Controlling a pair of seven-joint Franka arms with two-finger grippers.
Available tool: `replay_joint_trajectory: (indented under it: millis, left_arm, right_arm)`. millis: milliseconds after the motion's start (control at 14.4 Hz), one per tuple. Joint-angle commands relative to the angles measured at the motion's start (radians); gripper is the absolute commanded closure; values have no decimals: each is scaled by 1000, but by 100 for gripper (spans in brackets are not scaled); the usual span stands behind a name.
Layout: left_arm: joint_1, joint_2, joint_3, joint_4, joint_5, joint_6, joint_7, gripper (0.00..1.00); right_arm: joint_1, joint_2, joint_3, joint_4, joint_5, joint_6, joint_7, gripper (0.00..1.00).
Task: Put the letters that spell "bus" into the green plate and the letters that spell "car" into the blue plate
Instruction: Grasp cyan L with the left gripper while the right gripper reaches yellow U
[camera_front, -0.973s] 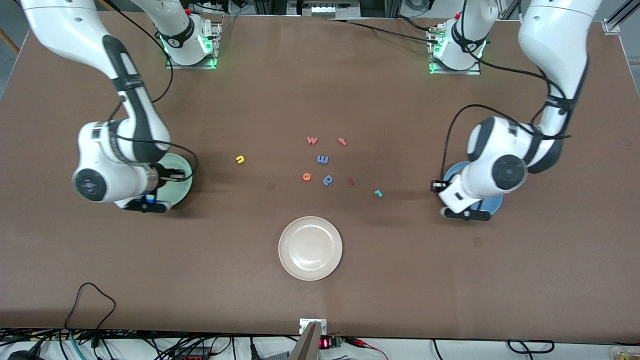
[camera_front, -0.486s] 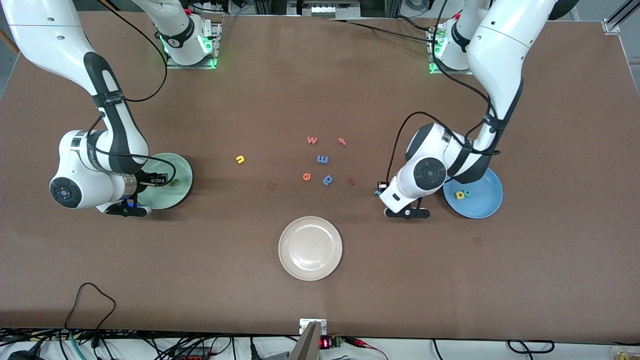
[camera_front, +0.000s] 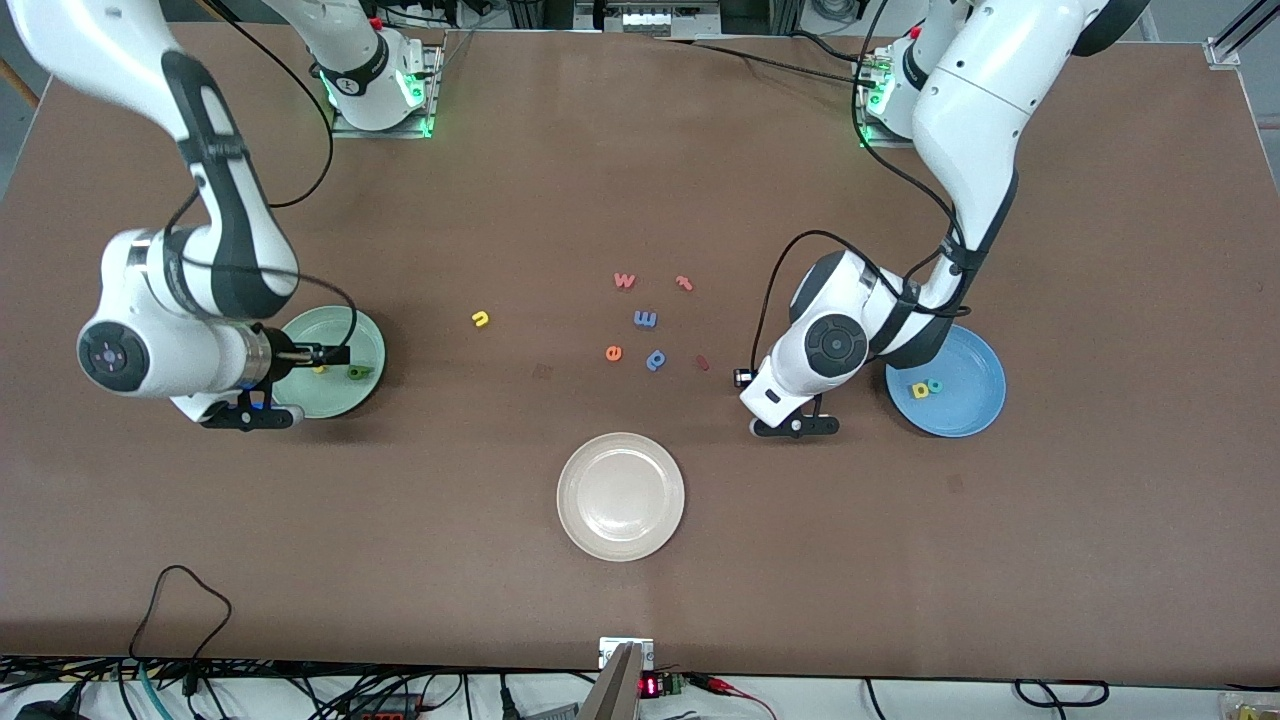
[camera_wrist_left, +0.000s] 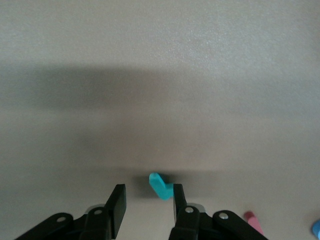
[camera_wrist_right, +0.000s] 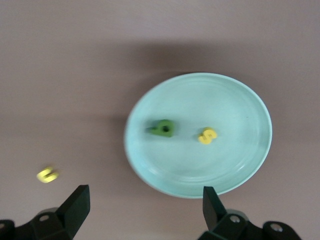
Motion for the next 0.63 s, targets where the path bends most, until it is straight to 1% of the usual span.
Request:
replay_joint_trajectory:
  millis: [0,69,139,208,347,556]
  left_arm:
    - [-6,24,4,26,-17,14,-27,54]
    - [-6,27,4,26,-16,14,-27,54]
    - [-6,27,4,26,-16,14,-27,54]
    - [-6,29,4,26,-16,14,-27,54]
    - [-8,36,4,26,-13,14,-28,54]
    - [-46,43,6,26,-16,15,-33,54]
  right_arm:
    - [101,-223,-1,-315,-2,231,59,0]
    - [133,-240,-1,-373,-2,303,76,0]
    - [166,-239,-1,-398,-3,345,87,0]
    - [236,-213,-1,-411,-10,397,87,0]
    - [296,-173,-1,-417,-14,463,81,0]
    - [367,-84,-3,-412,-22,580,63,0]
